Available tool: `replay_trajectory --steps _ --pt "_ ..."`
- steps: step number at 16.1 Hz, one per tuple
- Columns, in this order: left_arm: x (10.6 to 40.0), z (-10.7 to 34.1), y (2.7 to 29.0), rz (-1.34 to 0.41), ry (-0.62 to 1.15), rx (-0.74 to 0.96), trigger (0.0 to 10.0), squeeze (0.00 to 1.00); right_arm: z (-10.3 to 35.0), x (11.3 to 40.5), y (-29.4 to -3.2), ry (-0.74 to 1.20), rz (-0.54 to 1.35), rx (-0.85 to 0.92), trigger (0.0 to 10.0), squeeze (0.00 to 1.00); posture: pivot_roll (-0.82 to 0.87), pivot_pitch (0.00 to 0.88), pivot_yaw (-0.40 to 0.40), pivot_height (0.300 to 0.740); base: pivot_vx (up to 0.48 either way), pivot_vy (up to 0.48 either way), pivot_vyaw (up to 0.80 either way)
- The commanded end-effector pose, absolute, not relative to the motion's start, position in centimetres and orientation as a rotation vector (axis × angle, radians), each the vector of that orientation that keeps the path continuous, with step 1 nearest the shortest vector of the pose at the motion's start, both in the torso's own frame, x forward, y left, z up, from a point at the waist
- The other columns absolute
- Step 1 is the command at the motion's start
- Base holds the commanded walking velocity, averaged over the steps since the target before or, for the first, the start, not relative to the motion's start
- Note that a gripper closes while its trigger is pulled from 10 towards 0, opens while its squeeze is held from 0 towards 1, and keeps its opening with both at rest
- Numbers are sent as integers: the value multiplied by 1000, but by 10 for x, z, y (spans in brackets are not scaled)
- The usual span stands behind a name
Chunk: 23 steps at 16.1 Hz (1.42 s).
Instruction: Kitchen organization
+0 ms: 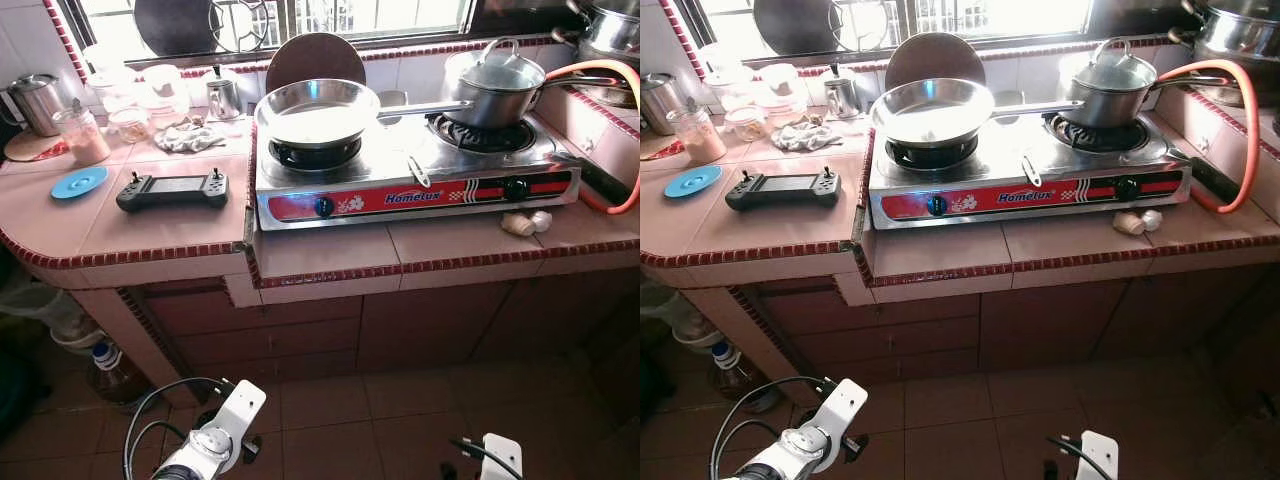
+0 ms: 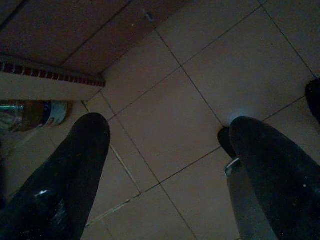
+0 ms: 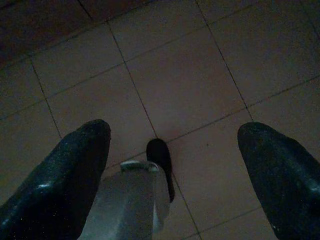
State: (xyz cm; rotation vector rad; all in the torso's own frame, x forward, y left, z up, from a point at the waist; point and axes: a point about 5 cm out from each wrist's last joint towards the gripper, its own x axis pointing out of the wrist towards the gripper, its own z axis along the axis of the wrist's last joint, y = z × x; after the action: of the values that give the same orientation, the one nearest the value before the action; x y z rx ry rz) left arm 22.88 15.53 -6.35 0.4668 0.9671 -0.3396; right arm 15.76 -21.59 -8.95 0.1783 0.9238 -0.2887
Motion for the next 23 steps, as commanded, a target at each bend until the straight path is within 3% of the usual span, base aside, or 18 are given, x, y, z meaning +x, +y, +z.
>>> replay_trajectory --steps 1,4,7,11,15,23 --pt "235 -60 157 -332 959 485 10000 0 -92 153 -215 939 -298 189 10000 0 -85 0 69 740 0 0 0" --pt "238 -58 162 -233 940 473 10000 0 -88 159 -217 904 -287 202 10000 0 -65 0 55 740 0 0 0" --pt "236 -58 169 -148 955 397 10000 0 -78 185 -206 850 -153 147 10000 0 -36 0 27 740 0 0 0" --pt "230 -62 174 14 991 247 10000 0 -63 221 -171 785 21 216 10000 0 3 0 -8 740 0 0 0" --pt "228 -63 175 41 1012 209 10000 0 -65 219 -166 798 43 203 10000 0 18 0 -13 740 0 0 0" --pt "222 -67 176 -55 1047 254 10000 0 -72 205 -179 843 -15 198 10000 0 26 0 -12 740 0 0 0"
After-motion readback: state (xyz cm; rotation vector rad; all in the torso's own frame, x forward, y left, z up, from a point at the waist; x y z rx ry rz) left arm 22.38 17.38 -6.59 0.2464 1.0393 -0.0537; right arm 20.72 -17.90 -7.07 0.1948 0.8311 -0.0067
